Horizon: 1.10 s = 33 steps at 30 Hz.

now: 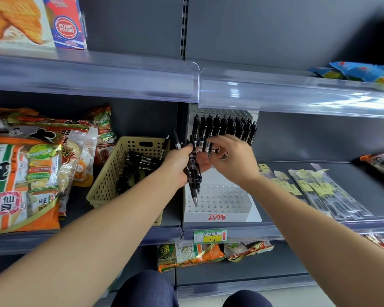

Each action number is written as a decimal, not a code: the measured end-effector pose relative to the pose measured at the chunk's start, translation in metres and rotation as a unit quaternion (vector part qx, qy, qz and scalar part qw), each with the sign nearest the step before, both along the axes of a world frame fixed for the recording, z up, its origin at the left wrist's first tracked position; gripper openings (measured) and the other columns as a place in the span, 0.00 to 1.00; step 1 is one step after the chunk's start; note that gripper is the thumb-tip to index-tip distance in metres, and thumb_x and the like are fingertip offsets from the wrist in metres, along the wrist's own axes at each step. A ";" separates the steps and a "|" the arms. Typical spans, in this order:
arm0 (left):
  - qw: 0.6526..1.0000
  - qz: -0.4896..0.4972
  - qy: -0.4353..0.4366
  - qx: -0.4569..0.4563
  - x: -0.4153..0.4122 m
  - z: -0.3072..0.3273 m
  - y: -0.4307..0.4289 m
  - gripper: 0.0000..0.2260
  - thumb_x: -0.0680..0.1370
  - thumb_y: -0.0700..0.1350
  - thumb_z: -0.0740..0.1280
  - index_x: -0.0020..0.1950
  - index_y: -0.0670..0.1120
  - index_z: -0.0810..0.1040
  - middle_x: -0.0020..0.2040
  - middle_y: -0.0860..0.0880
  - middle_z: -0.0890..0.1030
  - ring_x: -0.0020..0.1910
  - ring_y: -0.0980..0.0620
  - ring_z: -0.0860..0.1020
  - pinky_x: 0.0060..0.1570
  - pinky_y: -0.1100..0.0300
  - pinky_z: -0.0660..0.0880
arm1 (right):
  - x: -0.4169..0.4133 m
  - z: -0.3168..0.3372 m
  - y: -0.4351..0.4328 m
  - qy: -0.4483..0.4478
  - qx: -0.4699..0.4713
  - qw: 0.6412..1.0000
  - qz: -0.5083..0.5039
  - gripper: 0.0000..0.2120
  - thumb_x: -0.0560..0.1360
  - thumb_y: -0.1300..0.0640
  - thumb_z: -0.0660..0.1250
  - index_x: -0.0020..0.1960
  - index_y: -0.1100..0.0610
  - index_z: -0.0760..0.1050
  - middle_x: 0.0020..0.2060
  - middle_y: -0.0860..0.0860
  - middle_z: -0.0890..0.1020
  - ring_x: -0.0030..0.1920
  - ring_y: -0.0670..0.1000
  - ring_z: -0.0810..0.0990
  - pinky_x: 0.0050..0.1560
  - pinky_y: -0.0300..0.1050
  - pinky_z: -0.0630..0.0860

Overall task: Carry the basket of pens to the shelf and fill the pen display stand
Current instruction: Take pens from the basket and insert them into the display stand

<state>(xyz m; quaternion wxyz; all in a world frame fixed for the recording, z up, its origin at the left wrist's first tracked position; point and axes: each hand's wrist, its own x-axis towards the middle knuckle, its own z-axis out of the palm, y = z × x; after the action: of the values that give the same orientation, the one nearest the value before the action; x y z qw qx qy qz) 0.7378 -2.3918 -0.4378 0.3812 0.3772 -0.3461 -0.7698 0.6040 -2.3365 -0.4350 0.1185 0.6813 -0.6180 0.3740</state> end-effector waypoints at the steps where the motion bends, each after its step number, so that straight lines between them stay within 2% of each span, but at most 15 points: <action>1: 1.000 0.003 0.005 0.012 0.001 0.000 -0.001 0.12 0.83 0.46 0.58 0.49 0.39 0.75 0.38 0.41 0.82 0.34 0.45 0.82 0.33 0.53 0.82 | 0.001 -0.002 0.001 0.016 -0.008 0.999 0.026 0.17 0.67 0.61 0.67 0.55 0.56 0.82 0.43 0.51 0.83 0.36 0.50 0.81 0.39 0.47 0.80; 3: 1.000 0.011 0.000 0.026 0.004 -0.001 -0.004 0.12 0.83 0.46 0.58 0.50 0.39 0.75 0.38 0.41 0.82 0.35 0.45 0.83 0.33 0.54 0.81 | 0.004 -0.005 0.003 0.048 -0.018 0.996 0.070 0.16 0.67 0.59 0.65 0.53 0.55 0.82 0.43 0.50 0.83 0.36 0.50 0.81 0.38 0.47 0.81; 7: 0.998 0.028 -0.045 0.034 0.006 -0.005 -0.009 0.14 0.82 0.47 0.61 0.61 0.39 0.76 0.48 0.40 0.83 0.43 0.43 0.83 0.39 0.52 0.81 | 0.007 -0.008 0.001 0.124 -0.006 0.986 0.113 0.12 0.69 0.58 0.66 0.51 0.53 0.82 0.44 0.48 0.82 0.42 0.50 0.81 0.38 0.48 0.80; 10: 0.997 0.039 -0.052 0.040 0.007 -0.003 -0.009 0.13 0.82 0.46 0.61 0.61 0.39 0.76 0.48 0.40 0.83 0.40 0.42 0.82 0.34 0.51 0.80 | 0.005 -0.010 0.000 0.190 -0.020 0.975 0.113 0.13 0.68 0.58 0.68 0.52 0.52 0.82 0.47 0.50 0.82 0.44 0.54 0.82 0.34 0.50 0.80; 14: 0.997 0.035 -0.053 0.036 0.007 -0.004 -0.010 0.12 0.81 0.44 0.62 0.61 0.40 0.76 0.54 0.41 0.82 0.47 0.44 0.82 0.32 0.52 0.79 | 0.007 -0.008 -0.001 0.234 -0.080 0.962 0.118 0.11 0.73 0.59 0.63 0.50 0.53 0.83 0.45 0.52 0.83 0.40 0.56 0.82 0.29 0.49 0.79; 16: 0.999 0.023 -0.021 0.034 0.006 -0.003 -0.008 0.09 0.82 0.42 0.60 0.54 0.38 0.76 0.47 0.40 0.83 0.42 0.44 0.82 0.33 0.50 0.81 | 0.009 -0.003 -0.001 0.209 -0.108 0.966 0.105 0.11 0.75 0.59 0.61 0.50 0.57 0.82 0.45 0.53 0.83 0.40 0.56 0.82 0.30 0.49 0.79; 18: 0.999 0.011 -0.016 0.030 0.006 -0.004 -0.006 0.10 0.83 0.43 0.58 0.48 0.39 0.75 0.37 0.41 0.82 0.36 0.45 0.82 0.35 0.51 0.81 | 0.013 0.005 0.001 0.135 -0.123 0.980 0.080 0.10 0.76 0.57 0.61 0.49 0.61 0.80 0.43 0.53 0.83 0.38 0.55 0.81 0.31 0.48 0.78; 19: 0.999 0.015 -0.018 0.027 0.005 -0.005 -0.006 0.11 0.83 0.44 0.59 0.46 0.39 0.75 0.35 0.42 0.81 0.35 0.46 0.80 0.35 0.51 0.81 | 0.015 0.009 0.002 0.101 -0.129 0.984 0.067 0.11 0.76 0.56 0.61 0.48 0.62 0.78 0.41 0.53 0.83 0.36 0.55 0.80 0.31 0.47 0.77; 21: 0.999 0.039 -0.027 0.025 0.005 -0.007 -0.009 0.09 0.81 0.44 0.62 0.45 0.40 0.75 0.39 0.44 0.78 0.37 0.48 0.76 0.36 0.50 0.81 | 0.016 0.013 0.001 0.069 -0.125 0.988 0.057 0.11 0.77 0.55 0.61 0.47 0.62 0.77 0.37 0.53 0.81 0.32 0.55 0.79 0.28 0.47 0.76; 23: 0.997 0.058 -0.051 0.024 0.005 -0.005 -0.009 0.07 0.80 0.43 0.65 0.44 0.42 0.76 0.40 0.47 0.77 0.37 0.50 0.74 0.37 0.53 0.78 | 0.014 0.012 0.000 0.074 -0.115 0.988 0.073 0.12 0.77 0.55 0.61 0.49 0.62 0.78 0.37 0.54 0.82 0.32 0.55 0.80 0.28 0.49 0.77; 25: 0.996 0.056 -0.064 0.031 0.007 -0.003 -0.009 0.09 0.79 0.45 0.66 0.42 0.43 0.76 0.34 0.49 0.73 0.30 0.53 0.70 0.32 0.58 0.73 | 0.012 0.008 0.001 0.102 -0.105 0.984 0.098 0.11 0.77 0.56 0.61 0.52 0.61 0.79 0.38 0.54 0.83 0.32 0.55 0.81 0.29 0.48 0.78; 29: 0.997 0.042 -0.010 0.070 0.010 -0.003 -0.015 0.10 0.80 0.44 0.65 0.39 0.43 0.74 0.30 0.50 0.68 0.21 0.57 0.65 0.19 0.69 0.65 | 0.011 0.001 0.005 0.135 -0.096 0.977 0.131 0.12 0.75 0.60 0.60 0.52 0.61 0.80 0.42 0.54 0.84 0.36 0.56 0.82 0.31 0.49 0.80; 33: 0.996 0.029 0.010 0.089 0.012 -0.009 -0.019 0.11 0.81 0.45 0.63 0.40 0.43 0.71 0.28 0.51 0.66 0.16 0.58 0.62 0.16 0.70 0.59 | 0.008 0.005 0.003 0.106 -0.077 0.985 0.115 0.14 0.75 0.59 0.58 0.51 0.61 0.80 0.41 0.55 0.83 0.33 0.56 0.81 0.30 0.50 0.79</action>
<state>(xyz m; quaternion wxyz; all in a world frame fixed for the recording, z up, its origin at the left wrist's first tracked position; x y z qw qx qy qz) 0.7495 -2.4109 -0.4464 0.3717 0.4115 -0.2613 -0.7901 0.6122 -2.3333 -0.4300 0.1918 0.7723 -0.4889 0.3573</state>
